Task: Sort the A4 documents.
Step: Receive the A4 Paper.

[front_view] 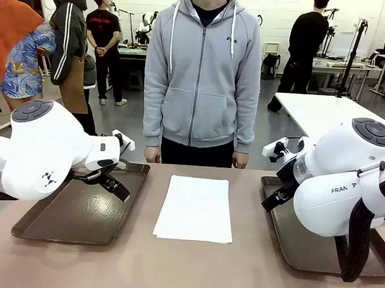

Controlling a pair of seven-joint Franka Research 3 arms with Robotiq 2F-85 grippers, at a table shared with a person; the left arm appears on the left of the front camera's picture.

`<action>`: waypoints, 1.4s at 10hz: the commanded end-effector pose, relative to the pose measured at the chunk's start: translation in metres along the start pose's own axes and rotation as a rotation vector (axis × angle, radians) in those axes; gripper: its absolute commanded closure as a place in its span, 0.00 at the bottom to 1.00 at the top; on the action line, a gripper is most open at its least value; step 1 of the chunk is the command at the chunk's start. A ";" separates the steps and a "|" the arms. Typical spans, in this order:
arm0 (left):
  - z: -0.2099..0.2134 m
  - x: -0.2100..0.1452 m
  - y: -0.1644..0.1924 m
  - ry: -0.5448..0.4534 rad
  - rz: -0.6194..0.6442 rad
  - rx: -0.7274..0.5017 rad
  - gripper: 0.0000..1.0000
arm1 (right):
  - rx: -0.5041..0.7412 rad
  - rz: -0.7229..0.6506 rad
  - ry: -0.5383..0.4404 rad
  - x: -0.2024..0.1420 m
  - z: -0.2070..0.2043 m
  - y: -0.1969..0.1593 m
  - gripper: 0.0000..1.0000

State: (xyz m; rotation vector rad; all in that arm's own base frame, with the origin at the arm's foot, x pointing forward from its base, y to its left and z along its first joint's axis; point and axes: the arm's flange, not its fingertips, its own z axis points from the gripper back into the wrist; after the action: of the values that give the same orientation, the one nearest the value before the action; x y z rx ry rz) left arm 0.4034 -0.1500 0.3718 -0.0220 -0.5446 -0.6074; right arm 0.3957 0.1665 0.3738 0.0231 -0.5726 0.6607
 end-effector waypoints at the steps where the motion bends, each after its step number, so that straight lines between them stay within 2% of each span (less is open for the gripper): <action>1: 0.000 0.000 0.000 0.000 0.000 0.000 0.00 | 0.000 0.000 0.000 0.000 0.000 0.000 0.00; 14: 0.000 0.000 0.000 0.000 0.000 0.000 0.00 | 0.000 0.000 0.000 0.000 0.000 0.000 0.00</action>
State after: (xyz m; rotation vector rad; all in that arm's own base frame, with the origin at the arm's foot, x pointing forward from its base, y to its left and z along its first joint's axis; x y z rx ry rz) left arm 0.4031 -0.1509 0.3718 -0.0219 -0.5447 -0.6093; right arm 0.3957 0.1665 0.3738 0.0229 -0.5727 0.6608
